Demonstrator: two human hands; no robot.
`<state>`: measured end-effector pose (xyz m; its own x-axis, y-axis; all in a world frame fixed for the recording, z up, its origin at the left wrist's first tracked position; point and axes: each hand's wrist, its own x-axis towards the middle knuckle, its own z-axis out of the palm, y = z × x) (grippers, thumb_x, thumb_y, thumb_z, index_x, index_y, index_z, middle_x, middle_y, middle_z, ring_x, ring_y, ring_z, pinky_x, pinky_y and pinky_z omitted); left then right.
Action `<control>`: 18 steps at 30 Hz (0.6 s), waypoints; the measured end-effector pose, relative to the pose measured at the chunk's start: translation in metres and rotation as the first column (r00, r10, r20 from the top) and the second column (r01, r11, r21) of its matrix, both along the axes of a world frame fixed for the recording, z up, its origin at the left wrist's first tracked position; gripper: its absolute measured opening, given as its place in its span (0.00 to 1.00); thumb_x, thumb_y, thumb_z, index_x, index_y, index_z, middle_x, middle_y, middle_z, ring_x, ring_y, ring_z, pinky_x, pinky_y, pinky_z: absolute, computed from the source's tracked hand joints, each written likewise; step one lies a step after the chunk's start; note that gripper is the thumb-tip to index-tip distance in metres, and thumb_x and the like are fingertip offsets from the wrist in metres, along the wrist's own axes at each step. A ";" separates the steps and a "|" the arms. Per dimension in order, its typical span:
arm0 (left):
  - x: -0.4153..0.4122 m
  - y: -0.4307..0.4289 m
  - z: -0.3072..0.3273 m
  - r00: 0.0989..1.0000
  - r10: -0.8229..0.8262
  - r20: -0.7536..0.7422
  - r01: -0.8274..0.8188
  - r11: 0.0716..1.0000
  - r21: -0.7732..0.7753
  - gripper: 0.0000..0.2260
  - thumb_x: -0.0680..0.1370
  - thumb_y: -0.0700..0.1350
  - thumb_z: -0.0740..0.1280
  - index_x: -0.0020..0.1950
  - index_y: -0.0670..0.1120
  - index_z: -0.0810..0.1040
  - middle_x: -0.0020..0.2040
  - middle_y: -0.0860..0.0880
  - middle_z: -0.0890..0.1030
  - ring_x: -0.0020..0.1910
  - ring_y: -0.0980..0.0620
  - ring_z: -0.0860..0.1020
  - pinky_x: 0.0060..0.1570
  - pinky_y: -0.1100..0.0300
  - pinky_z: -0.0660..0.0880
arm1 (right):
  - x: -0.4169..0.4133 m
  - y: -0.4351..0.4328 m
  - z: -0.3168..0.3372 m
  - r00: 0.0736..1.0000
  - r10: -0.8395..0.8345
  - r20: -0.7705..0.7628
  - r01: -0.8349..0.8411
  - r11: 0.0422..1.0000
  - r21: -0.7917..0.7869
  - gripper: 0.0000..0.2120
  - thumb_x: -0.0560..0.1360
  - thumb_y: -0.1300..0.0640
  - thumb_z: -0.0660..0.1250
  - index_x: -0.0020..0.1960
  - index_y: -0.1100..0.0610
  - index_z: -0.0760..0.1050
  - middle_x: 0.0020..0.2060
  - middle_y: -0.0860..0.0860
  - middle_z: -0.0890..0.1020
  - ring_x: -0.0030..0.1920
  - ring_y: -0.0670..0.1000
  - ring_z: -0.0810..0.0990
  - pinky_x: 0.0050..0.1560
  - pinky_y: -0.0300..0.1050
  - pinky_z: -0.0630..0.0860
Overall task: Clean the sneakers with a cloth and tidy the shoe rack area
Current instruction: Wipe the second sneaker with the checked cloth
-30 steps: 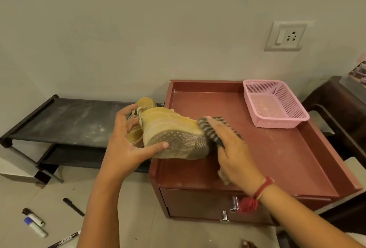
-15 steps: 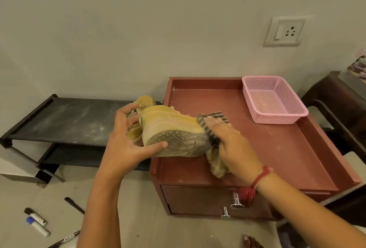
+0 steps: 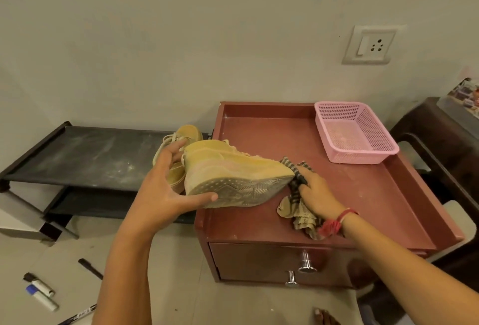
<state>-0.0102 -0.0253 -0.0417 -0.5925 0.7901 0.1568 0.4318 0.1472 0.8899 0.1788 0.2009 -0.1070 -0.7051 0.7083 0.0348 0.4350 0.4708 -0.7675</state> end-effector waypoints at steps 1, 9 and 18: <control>-0.002 -0.002 -0.001 1.000 -0.007 -0.023 0.006 1.000 -0.022 0.49 0.51 0.63 0.78 0.69 0.62 0.64 0.59 0.70 0.72 0.58 0.72 0.71 0.53 0.66 0.71 | 0.000 0.004 -0.002 1.000 0.005 0.008 -0.005 1.000 0.005 0.24 0.69 0.76 0.53 0.59 0.60 0.75 0.49 0.50 0.77 0.54 0.52 0.74 0.47 0.35 0.65; -0.005 -0.012 -0.007 0.997 -0.028 -0.077 0.022 0.996 -0.083 0.45 0.52 0.62 0.77 0.68 0.61 0.67 0.59 0.72 0.72 0.58 0.76 0.68 0.49 0.72 0.66 | -0.013 0.019 0.012 0.949 -0.288 -0.130 0.281 0.957 -0.068 0.25 0.68 0.74 0.53 0.56 0.59 0.78 0.52 0.55 0.81 0.56 0.55 0.77 0.58 0.46 0.73; 0.012 0.016 -0.001 0.998 -0.018 -0.067 0.024 0.996 0.081 0.41 0.56 0.54 0.80 0.67 0.58 0.69 0.62 0.53 0.77 0.61 0.49 0.76 0.58 0.44 0.76 | -0.028 -0.106 0.100 0.865 0.337 -0.371 -0.165 0.891 0.423 0.26 0.66 0.67 0.52 0.61 0.61 0.75 0.58 0.54 0.78 0.62 0.49 0.74 0.66 0.43 0.68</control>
<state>0.0018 -0.0092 -0.0429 -0.5621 0.7853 0.2596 0.4921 0.0653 0.8681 0.1509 0.0948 -0.0068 -0.7104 0.3830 0.5904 -0.0644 0.8000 -0.5965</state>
